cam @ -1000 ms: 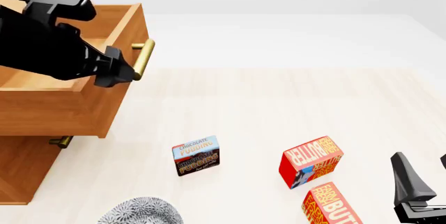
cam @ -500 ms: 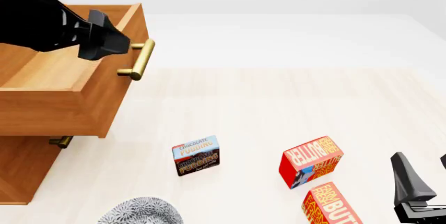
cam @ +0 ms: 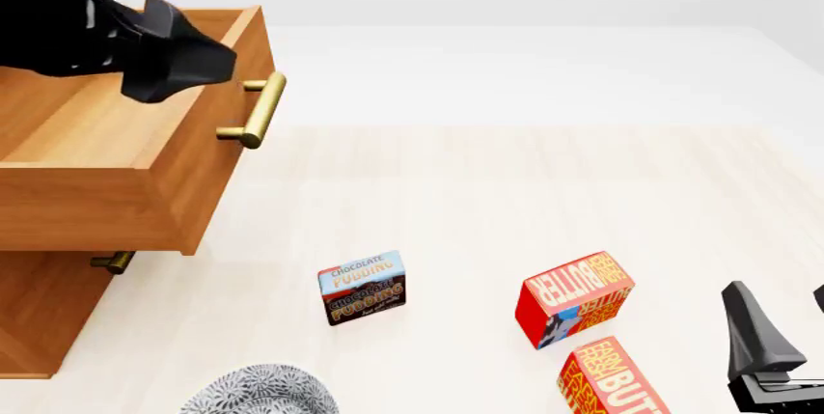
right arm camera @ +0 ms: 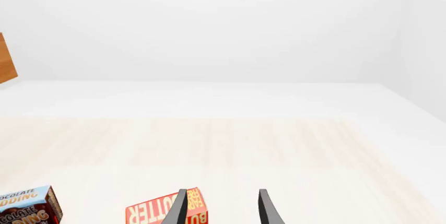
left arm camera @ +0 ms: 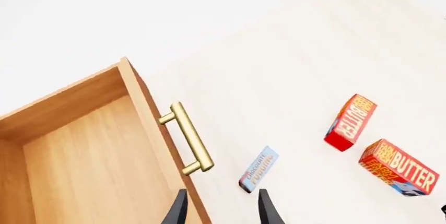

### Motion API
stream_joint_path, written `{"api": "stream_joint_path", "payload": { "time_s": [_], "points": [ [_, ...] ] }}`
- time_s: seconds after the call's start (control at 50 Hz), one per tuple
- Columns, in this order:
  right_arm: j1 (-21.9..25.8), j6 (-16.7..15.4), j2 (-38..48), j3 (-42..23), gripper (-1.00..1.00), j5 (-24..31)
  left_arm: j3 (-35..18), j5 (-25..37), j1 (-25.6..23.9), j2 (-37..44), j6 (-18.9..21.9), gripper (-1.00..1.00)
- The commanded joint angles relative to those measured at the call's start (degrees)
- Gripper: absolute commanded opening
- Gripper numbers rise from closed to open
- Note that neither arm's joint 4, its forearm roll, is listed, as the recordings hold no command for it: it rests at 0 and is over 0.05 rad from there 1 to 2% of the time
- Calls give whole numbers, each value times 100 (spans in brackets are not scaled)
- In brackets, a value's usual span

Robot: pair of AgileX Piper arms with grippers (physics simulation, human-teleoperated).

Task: Put the chocolate pudding in the top drawer of the cabinet and close it.

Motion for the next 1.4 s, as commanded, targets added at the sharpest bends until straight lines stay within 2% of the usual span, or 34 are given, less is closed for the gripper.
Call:
{"api": "stream_joint_path", "payload": {
  "time_s": [0.02,0.14,0.44,0.46,0.54,0.78,1.14,1.22,1.4],
  "points": [
    [1,-1,-3,1,100,1,37,-142,-266,-62,549,100],
    [1,0,-1,2,100,-1,145,-307,-339,-56,852,100],
    [1,2,13,0,100,-11,255,-563,-611,-93,1252,100],
    [1,-1,13,0,100,-12,362,-653,-573,-145,1458,100],
    [1,3,15,-1,100,-12,382,-711,-626,-88,1401,100],
    [2,1,14,-2,100,-11,790,-960,-716,-214,1824,100],
    [3,-3,7,0,100,-6,1095,-1275,-1029,-175,1843,100],
    [3,0,7,0,100,-5,1287,-1414,-988,-264,2002,100],
    [3,-2,7,0,100,-7,1372,-1531,-1157,-130,1860,100]
  ]
}}
